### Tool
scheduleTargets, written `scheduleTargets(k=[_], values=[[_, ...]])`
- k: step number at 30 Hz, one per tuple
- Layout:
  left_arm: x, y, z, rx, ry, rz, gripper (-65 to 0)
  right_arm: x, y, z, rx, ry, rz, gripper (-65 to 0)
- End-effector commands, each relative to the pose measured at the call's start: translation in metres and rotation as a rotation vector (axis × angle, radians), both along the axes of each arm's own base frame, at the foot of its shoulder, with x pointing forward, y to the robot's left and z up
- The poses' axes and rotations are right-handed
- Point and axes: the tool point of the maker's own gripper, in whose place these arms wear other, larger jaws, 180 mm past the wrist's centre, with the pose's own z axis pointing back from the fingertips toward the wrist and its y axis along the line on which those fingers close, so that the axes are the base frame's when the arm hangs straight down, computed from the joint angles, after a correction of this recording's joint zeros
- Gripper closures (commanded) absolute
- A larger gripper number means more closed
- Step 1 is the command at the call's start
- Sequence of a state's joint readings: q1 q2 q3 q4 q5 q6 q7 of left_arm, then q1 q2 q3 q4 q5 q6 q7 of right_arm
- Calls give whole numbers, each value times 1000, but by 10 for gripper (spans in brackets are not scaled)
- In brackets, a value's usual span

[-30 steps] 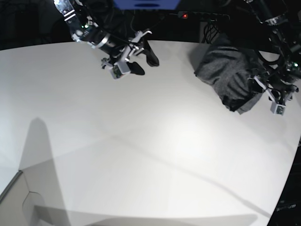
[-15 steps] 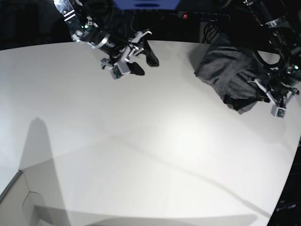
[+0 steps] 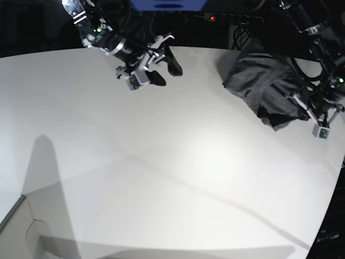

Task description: Layout the t-shirt on the table in an organized manner, then fold the t-shirt properly

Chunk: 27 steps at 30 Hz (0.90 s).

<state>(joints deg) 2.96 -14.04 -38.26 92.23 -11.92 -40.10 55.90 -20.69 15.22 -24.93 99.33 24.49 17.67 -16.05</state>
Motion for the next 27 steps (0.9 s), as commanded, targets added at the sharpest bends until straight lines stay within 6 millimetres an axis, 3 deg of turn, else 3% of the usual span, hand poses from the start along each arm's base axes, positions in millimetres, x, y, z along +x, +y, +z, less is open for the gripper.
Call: scheduleTargets(k=[1,8,18,27], values=[[10,6,16,17,-54,-2,-3,4,3,13,39,-34,-3,-335],[22,16,31,46,-82,-2,-3,2,5,13,42,-31,2,-335],[17,30,-17,-62,34,58,-3,1,5,13,42,-29,1,-335],[24,27,-36,-139,14,79,-3,-2,8,21,56,-39,7,-335]])
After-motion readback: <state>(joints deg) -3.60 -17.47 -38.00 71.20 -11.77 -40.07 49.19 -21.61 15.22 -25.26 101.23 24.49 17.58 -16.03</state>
